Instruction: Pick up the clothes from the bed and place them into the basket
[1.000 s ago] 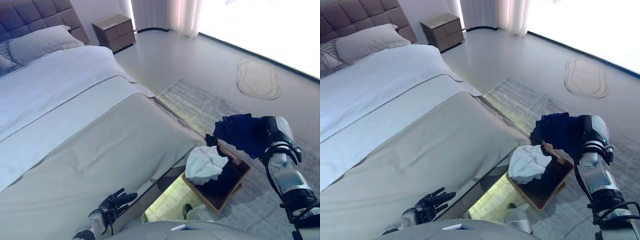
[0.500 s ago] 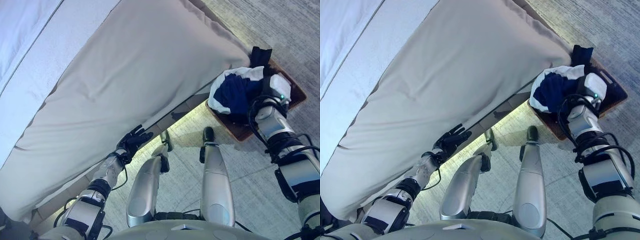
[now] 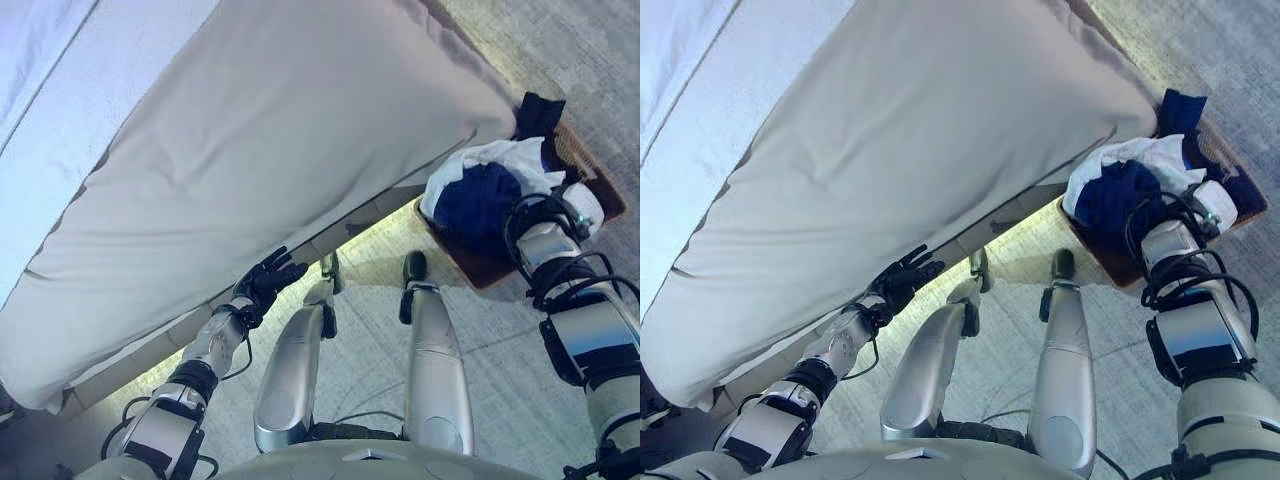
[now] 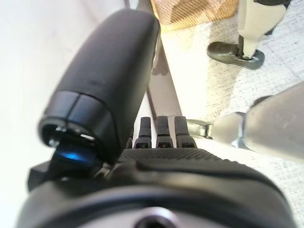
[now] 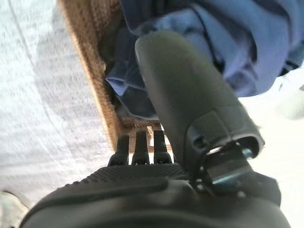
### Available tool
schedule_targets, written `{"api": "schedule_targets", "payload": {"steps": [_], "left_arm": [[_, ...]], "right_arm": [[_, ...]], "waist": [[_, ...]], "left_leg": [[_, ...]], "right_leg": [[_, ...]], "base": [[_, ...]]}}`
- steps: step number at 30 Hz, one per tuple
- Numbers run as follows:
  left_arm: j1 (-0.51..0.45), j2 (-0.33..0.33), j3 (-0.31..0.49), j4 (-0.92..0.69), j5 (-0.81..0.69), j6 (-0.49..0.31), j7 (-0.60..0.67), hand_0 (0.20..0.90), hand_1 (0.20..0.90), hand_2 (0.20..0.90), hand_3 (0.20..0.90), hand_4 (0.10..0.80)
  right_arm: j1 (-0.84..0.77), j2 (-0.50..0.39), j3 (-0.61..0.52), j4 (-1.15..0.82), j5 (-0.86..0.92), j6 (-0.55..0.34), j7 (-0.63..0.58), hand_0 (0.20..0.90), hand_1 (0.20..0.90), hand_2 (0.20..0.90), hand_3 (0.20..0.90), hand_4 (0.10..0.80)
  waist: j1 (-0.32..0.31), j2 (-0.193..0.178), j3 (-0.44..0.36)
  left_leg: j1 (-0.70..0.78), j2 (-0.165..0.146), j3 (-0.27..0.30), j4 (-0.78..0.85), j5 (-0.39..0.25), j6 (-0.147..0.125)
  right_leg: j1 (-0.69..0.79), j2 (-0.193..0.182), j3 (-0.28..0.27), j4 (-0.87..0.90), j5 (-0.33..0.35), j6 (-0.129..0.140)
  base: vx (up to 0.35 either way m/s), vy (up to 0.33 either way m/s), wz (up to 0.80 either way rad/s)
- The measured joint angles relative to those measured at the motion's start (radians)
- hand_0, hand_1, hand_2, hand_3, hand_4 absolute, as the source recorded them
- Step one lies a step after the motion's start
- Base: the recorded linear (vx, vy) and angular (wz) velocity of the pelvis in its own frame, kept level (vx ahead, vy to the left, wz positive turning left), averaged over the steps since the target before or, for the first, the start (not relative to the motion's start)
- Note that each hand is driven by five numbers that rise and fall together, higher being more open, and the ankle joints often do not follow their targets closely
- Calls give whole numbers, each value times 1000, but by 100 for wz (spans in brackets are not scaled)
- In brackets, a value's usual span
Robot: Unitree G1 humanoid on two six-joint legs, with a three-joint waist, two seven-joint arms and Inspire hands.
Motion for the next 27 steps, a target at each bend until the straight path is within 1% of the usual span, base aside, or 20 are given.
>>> {"api": "schedule_targets", "payload": {"steps": [2, 4, 5, 6, 7, 8, 9, 10, 12, 14, 16, 18, 19, 20, 22, 23, 24, 27], "left_arm": [[0, 6, 3, 0, 0, 6, 1, 900, 900, 900, 900, 800], [-4, 7, 10, 9, 0, 22, 5, 900, 900, 900, 900, 800], [-2, 7, 9, 9, 0, 23, 5, 900, 900, 900, 900, 800], [-1, 0, 19, 16, 1, 24, 9, 900, 900, 900, 900, 800], [4, -1, 22, 22, 1, 24, 16, 900, 900, 900, 900, 800], [5, -6, 27, 32, 1, 22, 22, 900, 900, 900, 900, 800], [15, -10, 27, 42, 1, 21, 24, 900, 900, 900, 900, 800], [25, -9, 29, 43, 2, 21, 25, 900, 900, 900, 900, 800], [57, -13, 57, 43, 3, 17, 25, 900, 900, 900, 900, 800], [89, -18, 101, 49, 6, 19, 28, 900, 900, 900, 900, 800], [136, -22, 146, 80, 37, 16, 28, 900, 900, 900, 900, 800], [173, -20, 157, 132, 53, 15, 31, 900, 900, 900, 900, 800], [190, -22, 165, 153, 69, 16, 30, 900, 900, 900, 900, 800], [199, -22, 166, 180, 86, 17, 31, 900, 900, 900, 900, 800], [222, -22, 169, 229, 118, 17, 32, 900, 900, 900, 900, 800], [236, -22, 170, 262, 157, 17, 36, 900, 900, 900, 900, 800], [244, -22, 170, 279, 174, 17, 39, 900, 900, 900, 900, 800], [261, -25, 163, 323, 262, 17, 39, 900, 900, 900, 900, 800]], "right_arm": [[23, 8, -32, 4, 27, -25, -5, 900, 900, 900, 900, 800], [86, 24, -75, 6, 34, -70, -27, 900, 900, 900, 900, 800], [94, 26, -77, 11, 35, -70, -28, 900, 900, 900, 900, 800], [130, 41, -117, 8, 47, -110, -54, 900, 900, 900, 900, 800], [178, 61, -128, 3, 57, -150, -77, 900, 900, 900, 900, 800], [216, 80, -136, -14, 73, -183, -103, 900, 900, 900, 900, 800], [291, 107, -150, -49, 104, -248, -128, 900, 900, 900, 900, 800], [332, 123, -165, -79, 116, -281, -132, 900, 900, 900, 900, 800], [440, 156, -186, -177, 148, -369, -135, 900, 900, 900, 900, 800], [524, 189, -233, -249, 151, -430, -138, 900, 900, 900, 900, 800], [606, 226, -279, -265, 188, -476, -140, 900, 900, 900, 900, 800], [668, 257, -313, -263, 212, -507, -158, 900, 900, 900, 900, 800], [689, 269, -329, -260, 211, -519, -160, 900, 900, 900, 900, 800], [704, 278, -334, -246, 211, -536, -162, 900, 900, 900, 900, 800], [727, 291, -333, -217, 212, -543, -152, 900, 900, 900, 900, 800], [742, 307, -333, -195, 231, -541, -127, 900, 900, 900, 900, 800], [749, 319, -329, -174, 239, -537, -103, 900, 900, 900, 900, 800], [771, 360, -311, -104, 229, -530, -7, 900, 900, 900, 900, 800]], "waist": [[-7, 0, 0], [-13, -1, 0], [-14, -1, 0], [-17, -2, 1], [-24, -5, 3], [-26, -6, 4], [-33, -10, 3], [-40, -14, 3], [-55, -37, -4], [-73, -68, -15], [-82, -124, -90], [-90, -174, -160], [-92, -192, -190], [-92, -210, -211], [-92, -226, -260], [-92, -234, -293], [-89, -236, -316], [-83, -221, -371]], "left_leg": [[32, 10, 3, -23, 5, -3], [76, 17, -1, -45, 13, 3], [84, 17, 0, -49, 13, 3], [110, 21, 4, -64, 10, 6], [134, 29, 4, -71, 16, 0], [155, 34, 3, -72, 14, 3], [190, 45, 4, -80, 8, 8], [209, 48, 5, -86, 7, 8], [241, 49, 14, -86, -3, 23], [281, 51, 26, -91, -11, 33], [315, 53, 36, -113, -14, 35], [358, 55, 36, -123, -24, 25], [372, 55, 41, -124, -34, 29], [397, 54, 49, -126, -42, 26], [440, 53, 55, -146, -57, 23], [478, 50, 57, -165, -59, 26], [492, 48, 61, -174, -62, 28], [532, 41, 58, -196, -68, 36]], "right_leg": [[39, 11, -8, -35, -1, 4], [91, 19, -18, -64, 8, 0], [99, 20, -18, -67, 8, 1], [124, 23, -17, -86, 7, 4], [154, 33, -21, -102, 20, -3], [185, 37, -27, -121, 21, -5], [229, 49, -27, -150, 19, -1], [250, 52, -27, -163, 19, -1], [288, 56, -21, -184, 18, 0], [335, 64, -13, -213, 19, 3], [372, 69, -7, -249, 19, 4], [427, 74, -9, -291, 21, 9], [449, 75, -9, -308, 21, 10], [476, 76, -8, -325, 27, 10], [523, 77, -8, -355, 27, 11], [563, 76, -9, -379, 33, 19], [580, 74, -8, -393, 34, 21], [635, 68, -12, -442, 48, 42]], "base": [[0, 11, -4], [57, 34, 3], [26, 45, -8], [16, 32, -8], [47, 39, -8], [170, 65, -7], [160, 68, -7], [167, 99, -10], [213, 135, -13], [213, 149, -17], [173, 175, -11], [177, 205, -1], [196, 214, -6], [187, 198, -5], [166, 175, -2], [122, 236, 0], [101, 236, 3], [72, 182, 5]]}}
